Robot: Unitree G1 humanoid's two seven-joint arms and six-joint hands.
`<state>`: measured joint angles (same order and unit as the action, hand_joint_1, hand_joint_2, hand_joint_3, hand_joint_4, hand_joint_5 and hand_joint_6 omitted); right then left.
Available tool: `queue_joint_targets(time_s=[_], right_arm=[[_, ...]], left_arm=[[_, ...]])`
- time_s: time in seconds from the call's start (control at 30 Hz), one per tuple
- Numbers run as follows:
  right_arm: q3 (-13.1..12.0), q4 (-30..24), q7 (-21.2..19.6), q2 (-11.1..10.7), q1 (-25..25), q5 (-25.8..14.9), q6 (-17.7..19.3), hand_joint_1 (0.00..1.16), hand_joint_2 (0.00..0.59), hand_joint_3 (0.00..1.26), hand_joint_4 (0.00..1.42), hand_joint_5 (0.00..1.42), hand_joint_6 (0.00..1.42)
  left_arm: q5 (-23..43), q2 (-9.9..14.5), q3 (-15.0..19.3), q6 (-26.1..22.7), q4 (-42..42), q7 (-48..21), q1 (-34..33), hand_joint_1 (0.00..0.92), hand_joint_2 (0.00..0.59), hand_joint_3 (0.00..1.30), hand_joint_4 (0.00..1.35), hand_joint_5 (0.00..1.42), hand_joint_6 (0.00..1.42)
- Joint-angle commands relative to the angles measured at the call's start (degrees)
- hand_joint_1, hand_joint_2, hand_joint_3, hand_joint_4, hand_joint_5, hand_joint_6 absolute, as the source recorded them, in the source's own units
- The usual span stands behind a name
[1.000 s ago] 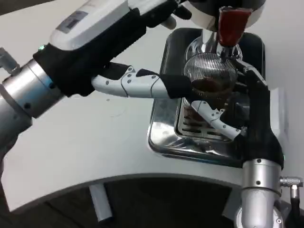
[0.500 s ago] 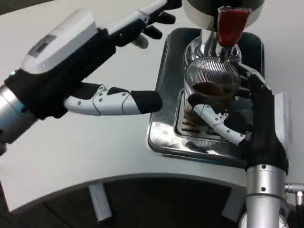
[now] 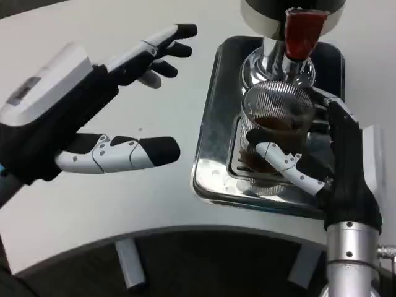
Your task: Grasp the cup under the faucet to collect the drink, then remove the cup.
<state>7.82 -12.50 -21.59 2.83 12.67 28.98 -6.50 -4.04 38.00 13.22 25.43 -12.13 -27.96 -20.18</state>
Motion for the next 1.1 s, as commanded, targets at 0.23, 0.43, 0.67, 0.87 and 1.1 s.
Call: queue_joint_targets(time_s=[0.23,0.43,0.67,0.87,1.1], right_arm=[[0.8,-2.2,0.4,0.1,-1.8,-0.1,1.7,0.8,0.254,0.55,0.57,0.64,0.68],[0.9,-2.6,0.3,0.0,-2.0,0.0,2.4,0.81,0.254,0.56,0.57,0.65,0.69],[0.9,-5.2,1.0,-1.0,-3.6,-0.1,3.4,0.82,0.245,0.58,0.6,0.68,0.73],[1.1,-8.1,2.3,-1.7,-6.2,-0.1,4.0,0.82,0.244,0.61,0.61,0.71,0.77],[0.3,-10.4,3.3,-2.5,-9.6,-0.8,5.1,0.83,0.227,0.63,0.65,0.75,0.81]], left_arm=[[0.9,0.1,2.6,-0.4,-2.4,2.0,5.6,0.0,0.099,0.11,0.17,0.28,0.37],[0.9,-0.2,3.2,-0.6,-3.4,2.5,8.0,0.0,0.101,0.11,0.17,0.28,0.37],[-0.2,-0.1,3.9,-0.5,-3.8,3.4,11.3,0.0,0.103,0.11,0.17,0.28,0.37],[-1.8,-0.2,3.5,-1.3,-4.3,3.6,13.5,0.0,0.105,0.11,0.14,0.23,0.31],[-3.3,-0.7,2.3,-1.4,-4.2,3.7,15.5,0.0,0.107,0.12,0.12,0.2,0.3]])
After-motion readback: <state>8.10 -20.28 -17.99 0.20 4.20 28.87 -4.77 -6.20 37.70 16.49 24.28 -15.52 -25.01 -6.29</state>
